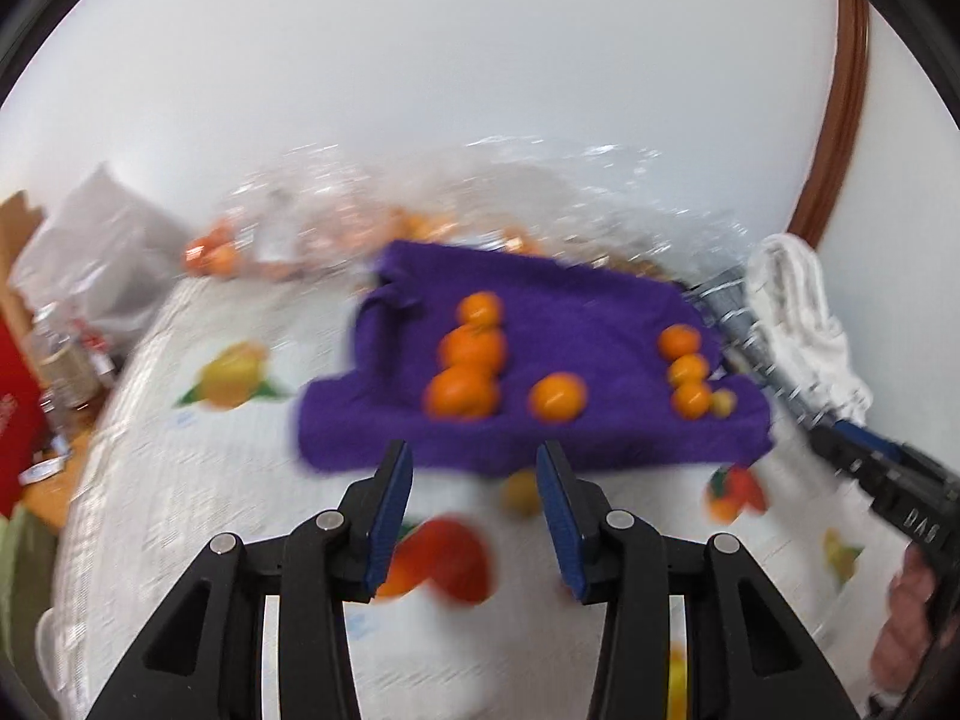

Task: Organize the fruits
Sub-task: 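Move both open tools back toward the remaining loose fruits, then grasp a small red apple with the right tool while the left tool approaches a yellow-green fruit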

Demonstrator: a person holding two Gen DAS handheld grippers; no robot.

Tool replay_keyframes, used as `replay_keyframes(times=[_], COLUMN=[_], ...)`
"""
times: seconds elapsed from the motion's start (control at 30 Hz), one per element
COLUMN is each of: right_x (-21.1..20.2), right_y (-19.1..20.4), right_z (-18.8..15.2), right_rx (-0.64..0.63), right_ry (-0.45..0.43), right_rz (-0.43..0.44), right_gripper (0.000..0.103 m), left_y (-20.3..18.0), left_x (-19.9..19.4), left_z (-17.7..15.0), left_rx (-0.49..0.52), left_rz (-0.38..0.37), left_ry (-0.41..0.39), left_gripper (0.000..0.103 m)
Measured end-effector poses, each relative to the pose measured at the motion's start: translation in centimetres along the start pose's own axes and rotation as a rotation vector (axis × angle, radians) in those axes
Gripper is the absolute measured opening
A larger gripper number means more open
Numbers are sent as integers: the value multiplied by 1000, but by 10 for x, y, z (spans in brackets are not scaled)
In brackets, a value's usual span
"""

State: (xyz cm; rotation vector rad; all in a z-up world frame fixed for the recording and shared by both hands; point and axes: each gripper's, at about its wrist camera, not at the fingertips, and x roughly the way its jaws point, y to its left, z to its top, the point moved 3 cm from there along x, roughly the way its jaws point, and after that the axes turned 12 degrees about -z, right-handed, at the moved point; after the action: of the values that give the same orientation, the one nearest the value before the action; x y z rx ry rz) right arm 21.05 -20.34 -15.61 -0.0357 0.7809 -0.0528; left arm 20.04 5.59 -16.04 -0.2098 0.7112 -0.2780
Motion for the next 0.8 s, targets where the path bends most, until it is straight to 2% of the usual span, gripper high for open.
replay_keyframes(times=[0.2, 0.33, 0.4, 0.63, 0.8], right_x=[7, 11, 14, 28, 37], right_y=[39, 70, 89, 131, 142], right_z=[-26, -37, -43, -58, -62], right_rx=[-54, -92, -111, -194, -207], right_ry=[24, 50, 76, 107, 127], right_rz=[38, 86, 128, 123, 130], right_gripper=[43, 43, 43, 42, 42], left_y=[42, 64, 73, 97, 96], left_x=[-17, -26, -28, -26, -27], left_z=[-37, -53, -58, -71, -76], left_rx=[-35, -60, -79, -158, -135], left_rz=[113, 152, 158, 131, 124], left_ry=[41, 65, 71, 104, 90], left_gripper=[41, 41, 41, 41, 41])
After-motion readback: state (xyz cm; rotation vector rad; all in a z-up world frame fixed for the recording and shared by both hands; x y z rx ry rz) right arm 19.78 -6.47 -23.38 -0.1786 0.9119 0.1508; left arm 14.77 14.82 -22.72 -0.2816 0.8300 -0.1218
